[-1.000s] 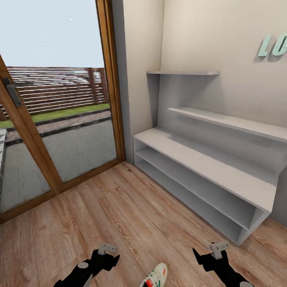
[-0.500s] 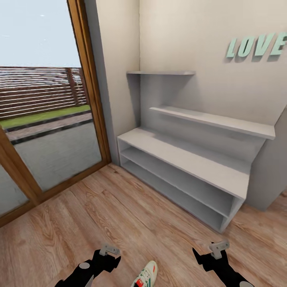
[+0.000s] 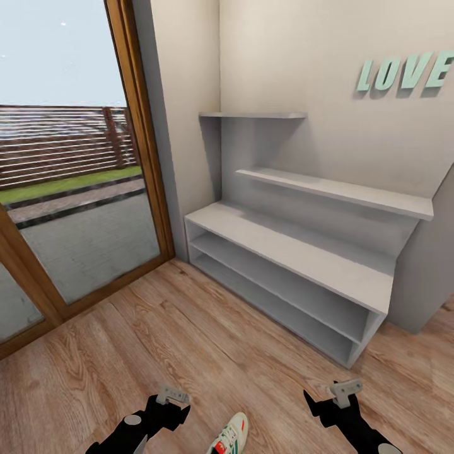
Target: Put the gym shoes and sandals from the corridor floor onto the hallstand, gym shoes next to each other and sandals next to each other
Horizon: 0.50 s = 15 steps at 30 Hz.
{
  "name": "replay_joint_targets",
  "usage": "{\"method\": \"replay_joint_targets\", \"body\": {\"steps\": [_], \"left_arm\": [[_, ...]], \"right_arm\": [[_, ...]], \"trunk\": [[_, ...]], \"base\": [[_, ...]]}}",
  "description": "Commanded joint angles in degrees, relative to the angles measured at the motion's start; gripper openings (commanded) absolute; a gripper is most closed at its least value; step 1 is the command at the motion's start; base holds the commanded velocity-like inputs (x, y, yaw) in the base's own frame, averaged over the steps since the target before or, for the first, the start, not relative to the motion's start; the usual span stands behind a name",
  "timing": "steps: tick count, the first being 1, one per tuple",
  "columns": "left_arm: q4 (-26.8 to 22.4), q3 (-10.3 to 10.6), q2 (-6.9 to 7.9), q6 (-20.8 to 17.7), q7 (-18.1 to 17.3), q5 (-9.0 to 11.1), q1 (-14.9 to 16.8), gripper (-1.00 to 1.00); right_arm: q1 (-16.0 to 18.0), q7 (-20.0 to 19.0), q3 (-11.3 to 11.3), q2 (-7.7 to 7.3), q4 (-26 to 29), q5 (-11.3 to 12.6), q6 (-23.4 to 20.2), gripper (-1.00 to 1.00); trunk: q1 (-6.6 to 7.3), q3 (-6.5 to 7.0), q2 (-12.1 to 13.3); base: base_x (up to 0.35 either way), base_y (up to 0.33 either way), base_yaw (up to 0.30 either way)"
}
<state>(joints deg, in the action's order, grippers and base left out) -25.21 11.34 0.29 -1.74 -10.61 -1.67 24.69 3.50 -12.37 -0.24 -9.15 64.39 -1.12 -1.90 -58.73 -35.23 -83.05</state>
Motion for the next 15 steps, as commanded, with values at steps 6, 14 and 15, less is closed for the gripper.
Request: {"method": "replay_joint_targets", "body": {"steps": [6, 14, 15], "left_arm": [[-0.10, 0.09, 0.04, -0.19, -0.11, -0.21, 0.01, 1.00], [-0.10, 0.09, 0.05, -0.19, -0.11, -0.25, 0.07, 1.00], [-0.10, 0.09, 0.05, -0.19, -0.11, -0.24, 0.08, 1.00]], "right_arm": [[0.02, -0.20, -0.03, -0.01, 0.11, -0.12, -0.20, 1.00], [0.02, -0.20, -0.03, 0.00, 0.12, -0.12, -0.21, 1.00], [0.02, -0.22, -0.03, 0.00, 0.12, -0.12, -0.21, 1.00]], "trunk": [[-0.44, -0.41, -0.83], [-2.19, -1.85, -4.04], [-2.41, -2.03, -4.44]], "base": [[0.000, 0.000, 0.000], [0.000, 0.000, 0.000], [0.000, 0.000, 0.000]]}}
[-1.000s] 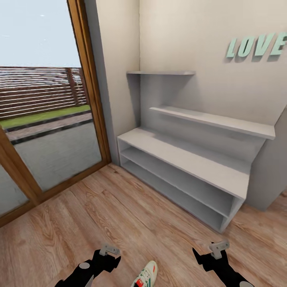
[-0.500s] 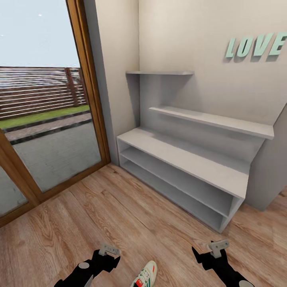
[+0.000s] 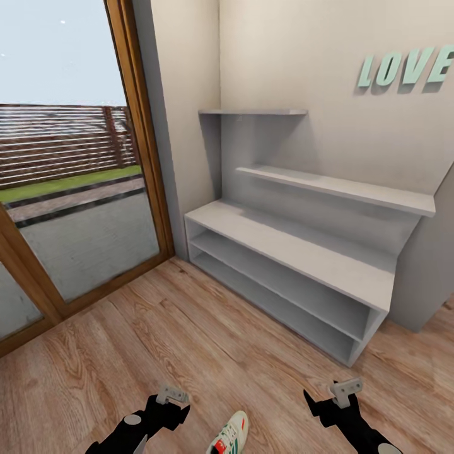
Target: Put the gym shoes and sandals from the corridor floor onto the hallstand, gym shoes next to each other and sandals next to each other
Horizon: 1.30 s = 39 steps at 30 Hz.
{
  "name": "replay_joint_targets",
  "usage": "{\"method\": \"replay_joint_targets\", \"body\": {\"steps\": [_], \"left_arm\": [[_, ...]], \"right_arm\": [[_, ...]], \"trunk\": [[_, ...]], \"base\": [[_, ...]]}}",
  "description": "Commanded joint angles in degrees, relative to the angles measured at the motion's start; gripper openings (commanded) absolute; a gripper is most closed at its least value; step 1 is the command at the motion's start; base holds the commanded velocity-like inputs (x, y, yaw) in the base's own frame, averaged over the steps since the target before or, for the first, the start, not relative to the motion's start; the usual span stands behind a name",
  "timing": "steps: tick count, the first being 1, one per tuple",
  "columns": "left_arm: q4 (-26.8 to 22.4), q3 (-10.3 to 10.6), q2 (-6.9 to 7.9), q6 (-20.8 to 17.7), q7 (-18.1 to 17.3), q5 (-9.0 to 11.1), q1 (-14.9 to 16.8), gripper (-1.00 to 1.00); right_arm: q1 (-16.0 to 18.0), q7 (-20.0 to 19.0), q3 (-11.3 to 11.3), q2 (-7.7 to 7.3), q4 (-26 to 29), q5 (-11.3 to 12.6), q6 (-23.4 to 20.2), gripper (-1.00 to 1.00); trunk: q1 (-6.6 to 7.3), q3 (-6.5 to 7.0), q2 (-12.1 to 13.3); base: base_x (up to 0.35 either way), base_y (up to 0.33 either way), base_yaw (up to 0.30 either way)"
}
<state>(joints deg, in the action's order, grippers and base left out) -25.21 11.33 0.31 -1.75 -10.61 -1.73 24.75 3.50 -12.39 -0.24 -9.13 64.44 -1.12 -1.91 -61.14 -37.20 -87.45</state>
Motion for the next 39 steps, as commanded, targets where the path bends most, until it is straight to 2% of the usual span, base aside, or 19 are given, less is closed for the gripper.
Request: {"method": "replay_joint_targets", "body": {"steps": [1, 35, 39], "left_arm": [[-0.10, 0.09, 0.03, -0.18, -0.11, -0.18, 0.02, 1.00], [0.21, 0.01, -0.01, -0.27, -0.11, -0.25, 0.08, 1.00], [0.29, 0.01, -0.10, -0.29, -0.16, -0.22, 0.22, 1.00]], "right_arm": [[0.02, -0.20, -0.03, -0.01, 0.07, -0.11, -0.20, 1.00], [0.02, -0.25, -0.02, -0.01, 0.16, -0.12, -0.17, 1.00], [0.02, -0.26, -0.02, -0.08, 1.68, -0.12, -0.47, 1.00]], "trunk": [[-0.22, -0.24, -0.44], [-7.69, -6.34, -14.08], [-8.57, -7.06, -15.68]], "base": [[0.000, 0.000, 0.000], [0.000, 0.000, 0.000], [0.000, 0.000, 0.000]]}}
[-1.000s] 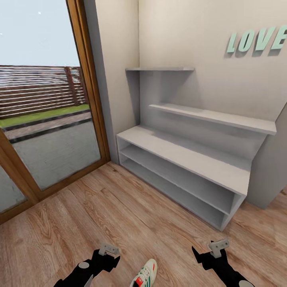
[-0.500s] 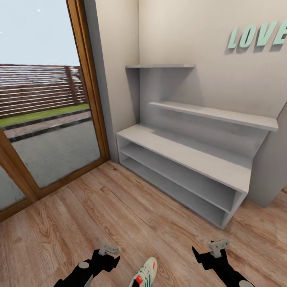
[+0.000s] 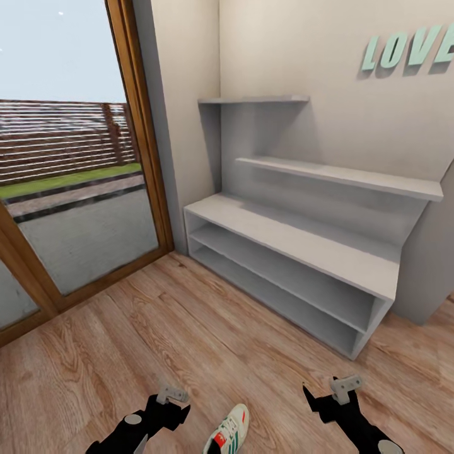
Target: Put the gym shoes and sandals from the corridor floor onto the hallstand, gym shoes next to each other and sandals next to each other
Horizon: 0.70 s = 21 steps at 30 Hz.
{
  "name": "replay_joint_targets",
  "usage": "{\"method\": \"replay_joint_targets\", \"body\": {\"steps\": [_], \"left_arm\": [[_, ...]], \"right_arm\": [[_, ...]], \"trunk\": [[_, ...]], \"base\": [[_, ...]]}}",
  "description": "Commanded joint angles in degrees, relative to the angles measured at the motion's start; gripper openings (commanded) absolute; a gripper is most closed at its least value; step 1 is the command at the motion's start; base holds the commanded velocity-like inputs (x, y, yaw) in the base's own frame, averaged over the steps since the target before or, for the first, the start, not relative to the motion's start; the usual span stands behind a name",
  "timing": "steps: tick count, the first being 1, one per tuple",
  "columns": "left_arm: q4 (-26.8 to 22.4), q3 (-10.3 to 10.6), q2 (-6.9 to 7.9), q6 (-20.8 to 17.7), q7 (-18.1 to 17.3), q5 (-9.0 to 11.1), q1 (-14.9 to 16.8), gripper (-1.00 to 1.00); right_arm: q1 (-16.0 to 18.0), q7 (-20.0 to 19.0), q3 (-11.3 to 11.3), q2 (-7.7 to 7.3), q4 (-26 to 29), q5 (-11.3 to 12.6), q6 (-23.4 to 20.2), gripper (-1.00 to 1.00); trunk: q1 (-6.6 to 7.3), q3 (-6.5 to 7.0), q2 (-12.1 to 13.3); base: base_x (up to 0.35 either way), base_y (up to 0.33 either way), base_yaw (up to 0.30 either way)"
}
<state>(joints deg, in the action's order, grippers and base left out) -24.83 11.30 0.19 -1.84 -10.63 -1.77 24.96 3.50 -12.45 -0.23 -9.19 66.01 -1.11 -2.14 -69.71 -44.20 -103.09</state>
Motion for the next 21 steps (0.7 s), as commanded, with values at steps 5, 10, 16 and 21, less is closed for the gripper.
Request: {"method": "replay_joint_targets", "body": {"steps": [5, 10, 16, 21], "left_arm": [[-0.90, 0.00, -0.17, -3.20, -0.29, -0.53, 0.52, 1.00], [-1.80, -0.01, -0.34, -4.74, -0.39, -2.74, 0.76, 1.00], [-2.91, -0.07, -0.42, -7.56, -3.15, -6.48, 1.66, 1.00], [-2.94, -0.12, -0.33, -8.96, -5.78, -7.02, 2.46, 1.00]], "right_arm": [[0.14, -5.30, -0.08, -0.15, 17.11, 0.01, -19.08, 1.00], [0.18, -9.82, -0.33, -0.19, 18.97, -0.13, -22.00, 1.00], [0.19, -11.91, -0.57, -0.33, 19.46, -0.38, -23.47, 1.00], [0.19, -12.08, -0.73, -0.96, 19.02, -0.38, -23.56, 1.00]], "trunk": [[-1.10, -0.95, -2.04], [-2.20, -1.85, -4.05], [-3.51, -2.95, -6.45], [-4.61, -4.08, -8.46]], "base": [[0.000, 0.000, 0.000], [0.000, 0.000, 0.000], [0.000, 0.000, 0.000], [0.000, 0.000, 0.000]]}}
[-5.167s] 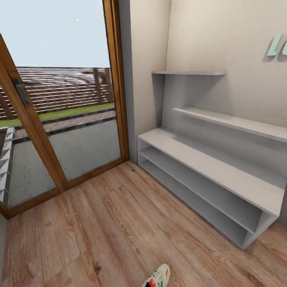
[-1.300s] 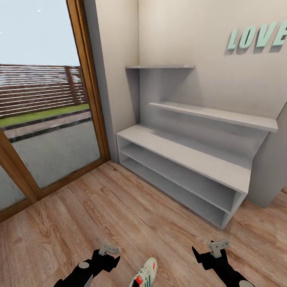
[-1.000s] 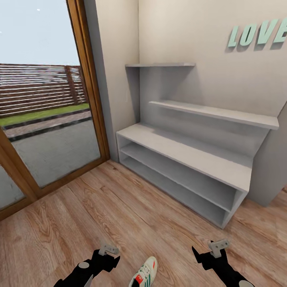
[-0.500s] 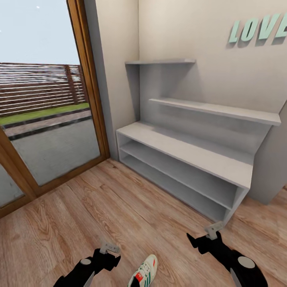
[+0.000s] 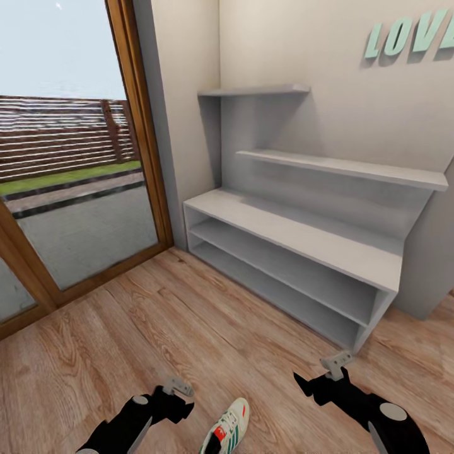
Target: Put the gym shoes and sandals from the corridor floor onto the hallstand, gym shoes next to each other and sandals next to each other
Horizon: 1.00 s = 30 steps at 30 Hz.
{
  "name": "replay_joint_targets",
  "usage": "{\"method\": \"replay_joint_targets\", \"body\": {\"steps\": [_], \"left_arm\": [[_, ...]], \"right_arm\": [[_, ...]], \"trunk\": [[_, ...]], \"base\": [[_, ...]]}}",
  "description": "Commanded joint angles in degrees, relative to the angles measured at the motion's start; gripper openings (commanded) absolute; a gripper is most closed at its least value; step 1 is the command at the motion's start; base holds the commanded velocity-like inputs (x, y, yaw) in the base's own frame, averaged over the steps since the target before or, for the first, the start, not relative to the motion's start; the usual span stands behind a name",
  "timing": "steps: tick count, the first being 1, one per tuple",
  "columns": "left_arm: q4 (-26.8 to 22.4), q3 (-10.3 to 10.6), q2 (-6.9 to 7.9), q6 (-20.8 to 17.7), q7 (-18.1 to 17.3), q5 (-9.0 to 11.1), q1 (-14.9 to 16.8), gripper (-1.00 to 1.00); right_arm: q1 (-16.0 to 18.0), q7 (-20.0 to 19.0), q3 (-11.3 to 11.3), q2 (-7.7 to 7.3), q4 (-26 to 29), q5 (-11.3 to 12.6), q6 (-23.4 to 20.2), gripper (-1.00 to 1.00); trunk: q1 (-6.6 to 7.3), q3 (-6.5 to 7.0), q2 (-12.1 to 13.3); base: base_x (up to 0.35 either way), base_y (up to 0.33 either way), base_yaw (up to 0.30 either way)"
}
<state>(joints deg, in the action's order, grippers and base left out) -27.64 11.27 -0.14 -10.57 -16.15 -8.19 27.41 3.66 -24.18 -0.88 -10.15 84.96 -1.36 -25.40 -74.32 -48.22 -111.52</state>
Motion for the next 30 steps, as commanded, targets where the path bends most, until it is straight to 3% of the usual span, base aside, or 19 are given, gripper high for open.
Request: {"method": "replay_joint_targets", "body": {"steps": [1, 4, 12, 19, 21, 30], "left_arm": [[-0.13, -0.10, 0.01, -0.53, -0.97, -0.74, 0.17, 1.00], [-0.07, -0.12, 0.19, -0.95, -1.82, -0.95, 0.39, 1.00], [-0.11, 0.03, 0.06, -0.37, -1.69, -0.98, 0.37, 1.00], [-0.13, 0.10, 0.03, 4.19, -1.72, -1.04, 0.32, 1.00], [-0.13, 0.01, -0.02, 7.19, -2.07, -2.07, 0.35, 1.00], [-0.04, 0.04, 0.04, 8.31, -2.30, -3.39, 0.29, 1.00]], "right_arm": [[0.03, -0.41, -0.24, -0.52, -0.01, -0.08, -0.32, 1.00], [0.03, -0.45, -0.47, -1.53, -0.11, 0.02, -0.34, 1.00], [0.03, -0.49, -0.52, -1.78, -0.14, 0.04, -0.35, 1.00], [0.03, -0.51, -0.52, -1.80, -0.22, 0.04, -0.35, 1.00], [0.03, -0.51, -0.53, -1.80, -0.23, 0.04, -0.35, 1.00], [0.03, -0.45, -0.53, -1.80, -0.23, 0.04, -0.34, 1.00]], "trunk": [[-0.22, -0.31, -0.44], [-0.88, -1.10, -1.64], [-2.63, -3.26, -4.85], [-4.17, -5.16, -7.66], [-4.61, -5.70, -8.46], [-6.59, -8.14, -12.07]], "base": [[0.000, 0.000, 0.000], [0.000, 0.000, 0.000], [0.000, 0.000, 0.000], [0.000, 0.000, 0.000], [0.000, 0.000, 0.000], [0.000, 0.000, -0.032]]}}
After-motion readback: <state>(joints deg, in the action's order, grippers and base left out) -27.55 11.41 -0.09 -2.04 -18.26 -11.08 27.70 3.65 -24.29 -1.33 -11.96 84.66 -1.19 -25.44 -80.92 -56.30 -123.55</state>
